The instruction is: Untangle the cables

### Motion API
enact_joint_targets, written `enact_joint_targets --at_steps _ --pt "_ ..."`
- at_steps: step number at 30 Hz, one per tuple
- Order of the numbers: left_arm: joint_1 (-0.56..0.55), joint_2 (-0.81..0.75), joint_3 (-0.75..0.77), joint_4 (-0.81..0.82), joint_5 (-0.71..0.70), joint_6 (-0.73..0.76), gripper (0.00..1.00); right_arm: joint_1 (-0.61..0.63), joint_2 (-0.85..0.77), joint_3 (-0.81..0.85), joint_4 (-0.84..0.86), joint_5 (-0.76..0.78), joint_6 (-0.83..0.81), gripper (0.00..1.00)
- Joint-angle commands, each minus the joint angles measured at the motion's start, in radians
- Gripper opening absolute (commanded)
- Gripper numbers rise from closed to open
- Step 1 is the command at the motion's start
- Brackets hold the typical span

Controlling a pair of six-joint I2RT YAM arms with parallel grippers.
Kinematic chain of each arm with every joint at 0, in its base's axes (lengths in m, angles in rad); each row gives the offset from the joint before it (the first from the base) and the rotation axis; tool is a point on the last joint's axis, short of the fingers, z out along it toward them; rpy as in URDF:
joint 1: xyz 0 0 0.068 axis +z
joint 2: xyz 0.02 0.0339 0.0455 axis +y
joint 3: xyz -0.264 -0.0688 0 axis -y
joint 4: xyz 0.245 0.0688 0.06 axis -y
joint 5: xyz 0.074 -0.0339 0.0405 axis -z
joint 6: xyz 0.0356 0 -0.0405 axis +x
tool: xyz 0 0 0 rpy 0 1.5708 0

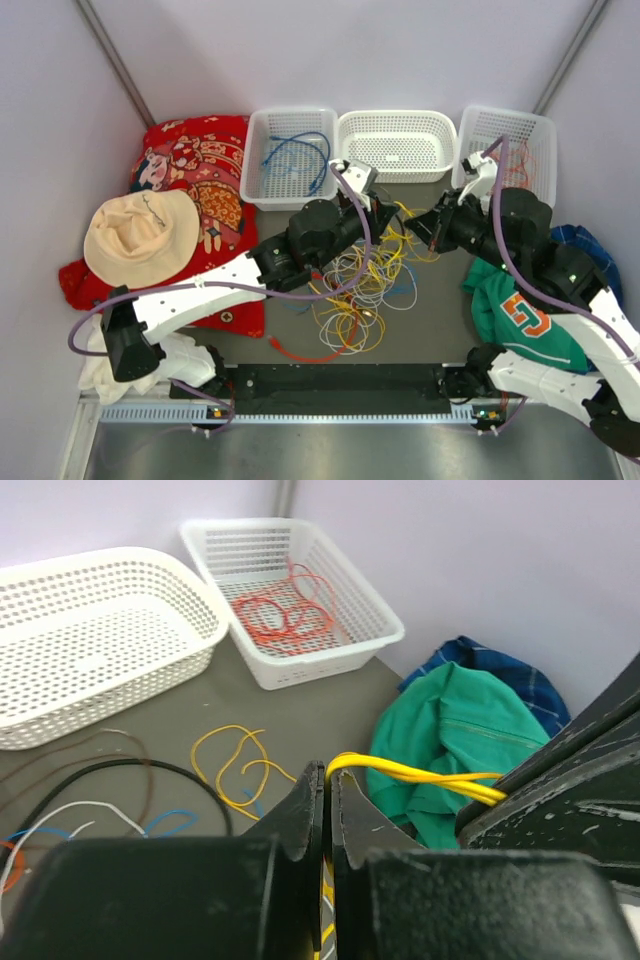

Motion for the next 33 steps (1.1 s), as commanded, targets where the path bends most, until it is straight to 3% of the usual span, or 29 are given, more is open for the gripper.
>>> enact_joint_targets --at_steps 1,9,17,18,19,23,25,26,28,31,33 --pt "0.057 0.007 0.017 -0.147 -0.468 0.126 0.0 0.012 -0.047 0.135 -0.042 -0.047 -0.014 0.0" --pt "0.09 0.005 -0.035 -0.286 -0.631 0.106 0.0 0.012 -0.048 0.21 -0.098 -0.012 -0.034 0.0" --pt "0.133 -0.028 -0.112 -0.368 -0.679 0.027 0.13 0.012 -0.05 0.242 -0.119 -0.001 -0.04 0.0" --pt "0.133 -0.036 -0.121 -0.366 -0.673 0.025 0.1 0.014 -0.05 0.241 -0.121 -0.001 -0.04 0.0" --pt "0.134 -0.056 -0.13 -0.345 -0.662 0.025 0.01 0.012 -0.05 0.241 -0.121 0.0 -0.042 0.0" --pt "0.134 -0.123 -0.173 -0.273 -0.572 0.027 0.0 0.012 -0.059 0.196 -0.099 -0.006 -0.045 0.0" --pt "0.134 -0.159 -0.166 -0.271 -0.506 0.017 0.0 0.012 -0.068 0.166 -0.078 -0.015 -0.043 0.16" --pt "0.134 -0.168 -0.143 -0.283 -0.475 -0.001 0.0 0.012 -0.076 0.131 -0.054 -0.016 -0.042 0.34" --pt "0.134 -0.194 -0.102 -0.299 -0.382 -0.018 0.0 0.012 -0.079 0.094 -0.021 -0.02 -0.036 0.52" --pt "0.133 -0.219 -0.046 -0.319 -0.247 -0.061 0.0 0.012 -0.07 0.02 0.048 -0.036 -0.019 0.62" --pt "0.133 -0.225 -0.023 -0.328 -0.188 -0.082 0.0 0.014 -0.051 -0.021 0.105 -0.039 -0.002 0.63"
